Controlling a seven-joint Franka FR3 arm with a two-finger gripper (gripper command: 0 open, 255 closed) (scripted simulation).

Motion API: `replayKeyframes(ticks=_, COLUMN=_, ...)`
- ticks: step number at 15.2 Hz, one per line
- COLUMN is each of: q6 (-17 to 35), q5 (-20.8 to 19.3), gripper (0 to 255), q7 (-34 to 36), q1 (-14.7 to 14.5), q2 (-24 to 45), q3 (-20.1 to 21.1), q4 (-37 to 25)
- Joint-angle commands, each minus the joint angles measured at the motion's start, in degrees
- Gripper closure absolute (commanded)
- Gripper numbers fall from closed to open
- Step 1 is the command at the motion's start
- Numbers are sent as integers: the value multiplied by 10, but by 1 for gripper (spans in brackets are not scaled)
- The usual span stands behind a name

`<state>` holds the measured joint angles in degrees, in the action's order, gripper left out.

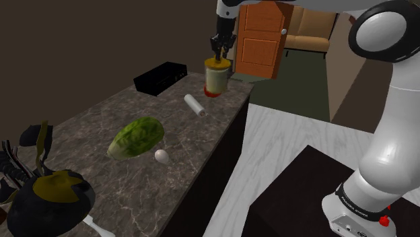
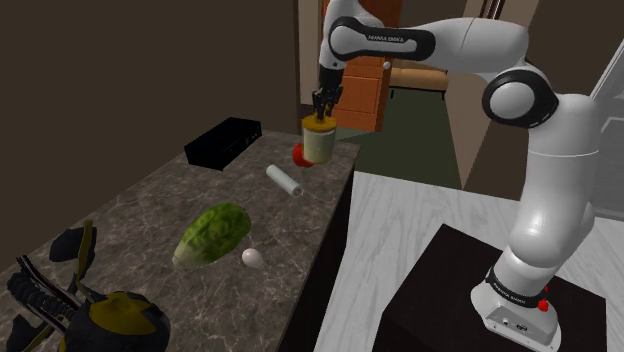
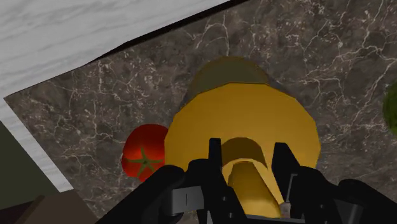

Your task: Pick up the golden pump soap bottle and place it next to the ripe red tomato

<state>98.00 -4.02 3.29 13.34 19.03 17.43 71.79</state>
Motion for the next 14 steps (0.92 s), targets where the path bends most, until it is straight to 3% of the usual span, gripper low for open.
replayKeyframes(ticks=1, q6=-3, q5=1, gripper=255, q7=-21, q1=13, q2=13, q3=-6, q4=-16)
replayKeyframes(ticks=5, q6=-10, q5=1, gripper=255, q7=-63, q1=37, q2=57, q3=-20, q4=-65)
replayKeyframes(ticks=14, q6=70, q5=5, gripper=255, q7=-65, q1=46, q2=38, q3=-20, q4=33)
